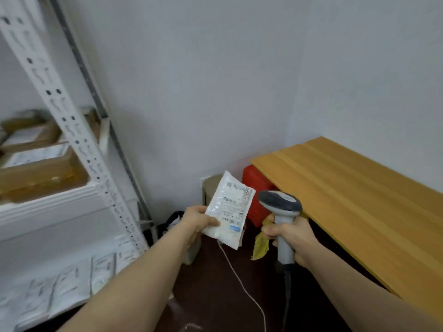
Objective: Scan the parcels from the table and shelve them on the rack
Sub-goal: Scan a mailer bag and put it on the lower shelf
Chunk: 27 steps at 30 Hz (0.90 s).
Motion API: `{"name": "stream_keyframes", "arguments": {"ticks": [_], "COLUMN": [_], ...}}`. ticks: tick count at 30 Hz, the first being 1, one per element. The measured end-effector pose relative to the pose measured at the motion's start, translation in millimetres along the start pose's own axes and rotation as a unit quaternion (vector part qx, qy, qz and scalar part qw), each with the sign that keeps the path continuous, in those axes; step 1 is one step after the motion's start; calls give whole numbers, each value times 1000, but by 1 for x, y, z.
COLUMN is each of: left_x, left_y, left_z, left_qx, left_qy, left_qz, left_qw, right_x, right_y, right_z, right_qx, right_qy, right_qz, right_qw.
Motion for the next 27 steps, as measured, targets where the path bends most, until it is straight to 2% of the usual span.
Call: {"name": "stream_keyframes", "arguments": {"ticks": [3,7,12,16,18,20,23,25,27], "left_x": [-23,-61,-125,-175,-203,-235,-285,-306,-306], "left_y": [34,89,154,205,244,289,361,401,424], "left_z": [75,179,311,431,500,570,649,679,687], "left_qx": [35,18,-67,-131,-170,-221,-252,-281,-300], "left_qy": [-47,-71,-79,-143,-208,-302,-402,-393,-300], "left_qz": [3,34,78,78,86,102,184,237,259], "left_qw": [998,997,992,978,959,922,861,842,868], "right_x": [-13,-61,-173,-290,-352,-409,-482,-522,-552], "right_y": [-10,-32,-60,-99,-120,-141,-172,-191,-209], "right_z": [-51,-142,-261,-352,-400,-451,-516,-550,-580], "right_qx": [-52,-127,-182,-222,-220,-205,-178,-163,-167], "right_qy": [32,114,276,372,393,399,383,374,364], "right_qz": [42,67,77,73,75,69,35,2,-19], "right_qw": [997,983,941,898,889,891,906,913,916]}}
Point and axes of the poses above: each hand's wrist, its own x-axis towards the middle knuckle, its own z-axis out of the back of the hand, y = z × x, the point moved 10 cm from there along x, towards the middle knuckle, and after that the axes turned 12 degrees about -y, right-handed, at the moved point
